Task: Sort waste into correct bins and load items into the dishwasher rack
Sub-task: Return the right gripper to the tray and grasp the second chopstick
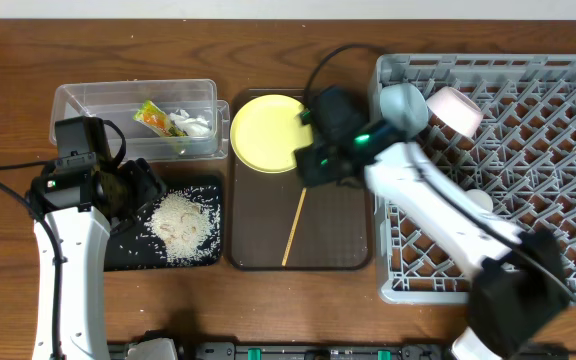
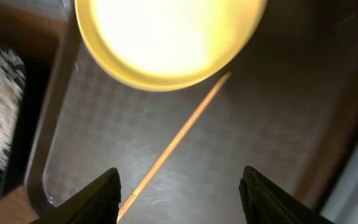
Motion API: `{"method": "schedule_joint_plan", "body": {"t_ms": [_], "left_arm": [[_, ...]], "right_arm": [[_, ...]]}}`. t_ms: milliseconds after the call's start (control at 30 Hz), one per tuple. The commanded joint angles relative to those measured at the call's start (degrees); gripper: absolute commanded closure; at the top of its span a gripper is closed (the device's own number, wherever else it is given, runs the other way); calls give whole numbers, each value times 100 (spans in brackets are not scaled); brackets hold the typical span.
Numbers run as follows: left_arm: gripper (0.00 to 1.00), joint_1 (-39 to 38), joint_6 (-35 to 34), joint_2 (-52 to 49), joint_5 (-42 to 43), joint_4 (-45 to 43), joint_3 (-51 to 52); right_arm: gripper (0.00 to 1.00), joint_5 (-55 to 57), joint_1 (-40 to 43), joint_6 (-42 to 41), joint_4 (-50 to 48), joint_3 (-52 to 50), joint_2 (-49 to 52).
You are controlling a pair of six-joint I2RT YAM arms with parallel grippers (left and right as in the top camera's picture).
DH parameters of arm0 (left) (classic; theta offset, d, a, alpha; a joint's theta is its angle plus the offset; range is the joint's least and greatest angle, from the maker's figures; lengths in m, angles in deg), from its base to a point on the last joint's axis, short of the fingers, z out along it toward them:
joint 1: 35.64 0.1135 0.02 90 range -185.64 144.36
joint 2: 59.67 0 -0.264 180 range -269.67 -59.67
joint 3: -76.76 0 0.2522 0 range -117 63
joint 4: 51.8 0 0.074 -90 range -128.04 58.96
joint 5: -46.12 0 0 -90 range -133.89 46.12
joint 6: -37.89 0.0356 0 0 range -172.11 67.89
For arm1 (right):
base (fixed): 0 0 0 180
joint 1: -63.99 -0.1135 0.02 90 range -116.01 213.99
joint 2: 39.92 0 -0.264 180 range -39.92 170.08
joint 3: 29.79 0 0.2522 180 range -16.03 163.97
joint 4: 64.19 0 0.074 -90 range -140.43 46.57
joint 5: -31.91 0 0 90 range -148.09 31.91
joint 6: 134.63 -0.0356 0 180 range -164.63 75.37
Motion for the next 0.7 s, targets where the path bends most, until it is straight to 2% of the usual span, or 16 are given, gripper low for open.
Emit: {"method": "schedule_joint_plan", "body": {"t_ms": [0, 100, 267, 333, 400, 533, 667], "left_arm": [[23, 17, -26, 11, -13, -4, -35], [23, 17, -26, 11, -11, -4, -35], [23, 17, -26, 11, -13, -4, -35], [23, 17, -26, 11, -11, -4, -35], [23, 17, -26, 11, -11, -4, -35], [23, 17, -26, 11, -11, -4, -35], [23, 17, -26, 11, -11, -4, -35]], "right_arm": [[41, 275, -345, -623, -2, 55, 481], [40, 487, -610, -955, -7, 55, 894], [45, 577, -813, -1163, -4, 55, 1364], [51, 575, -820, -1257, 15, 55, 1475], [63, 577, -817, -1292, 46, 55, 1508], [72, 660, -791, -1338, 155, 55, 1515], [90, 656, -708, -1366, 358, 55, 1515]]}}
